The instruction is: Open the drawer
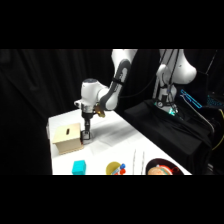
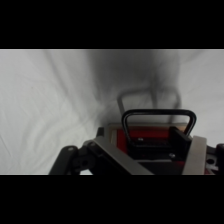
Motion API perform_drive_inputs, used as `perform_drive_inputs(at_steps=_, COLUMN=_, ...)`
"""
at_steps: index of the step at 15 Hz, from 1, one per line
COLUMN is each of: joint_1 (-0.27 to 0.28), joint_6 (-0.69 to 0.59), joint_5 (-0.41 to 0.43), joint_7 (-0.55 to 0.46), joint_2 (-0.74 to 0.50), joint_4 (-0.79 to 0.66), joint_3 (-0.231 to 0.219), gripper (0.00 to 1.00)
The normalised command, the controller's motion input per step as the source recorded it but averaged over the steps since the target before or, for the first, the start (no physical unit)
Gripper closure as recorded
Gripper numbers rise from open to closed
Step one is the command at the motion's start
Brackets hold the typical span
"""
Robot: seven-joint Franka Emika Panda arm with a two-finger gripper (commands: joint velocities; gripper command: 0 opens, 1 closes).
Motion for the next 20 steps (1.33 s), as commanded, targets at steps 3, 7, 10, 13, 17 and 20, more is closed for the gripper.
perform_drive_inputs(at_steps=3, joint_1=-0.045, joint_6=0.11, joint_5=0.163, joint_7=-0.05, joint_2=0.20, joint_4=0.23, joint_3=0.010, gripper=0.00)
perform_drive_inputs(at_steps=7, joint_1=-0.055, joint_6=0.13, joint_5=0.167, joint_7=-0.06, joint_2=0.19, joint_4=0.18, joint_3=0.038, gripper=0.00)
perform_drive_inputs(at_steps=10, joint_1=-0.039, joint_6=0.14, joint_5=0.144, joint_7=-0.06, joint_2=0.17, joint_4=0.15, joint_3=0.050, gripper=0.00)
perform_drive_inputs(at_steps=13, joint_1=0.030, joint_6=0.17, joint_5=0.098, joint_7=-0.04, joint_2=0.03, joint_4=-0.01, joint_3=-0.002, gripper=0.00)
perform_drive_inputs(at_steps=17, joint_1=0.094, joint_6=0.22, joint_5=0.042, joint_7=-0.06, joint_2=-0.26, joint_4=-0.39, joint_3=-0.056, gripper=0.00)
perform_drive_inputs(at_steps=20, joint_1=0.075, joint_6=0.22, joint_5=0.029, joint_7=-0.12, joint_2=-0.39, joint_4=-0.64, joint_3=-0.012, gripper=0.00)
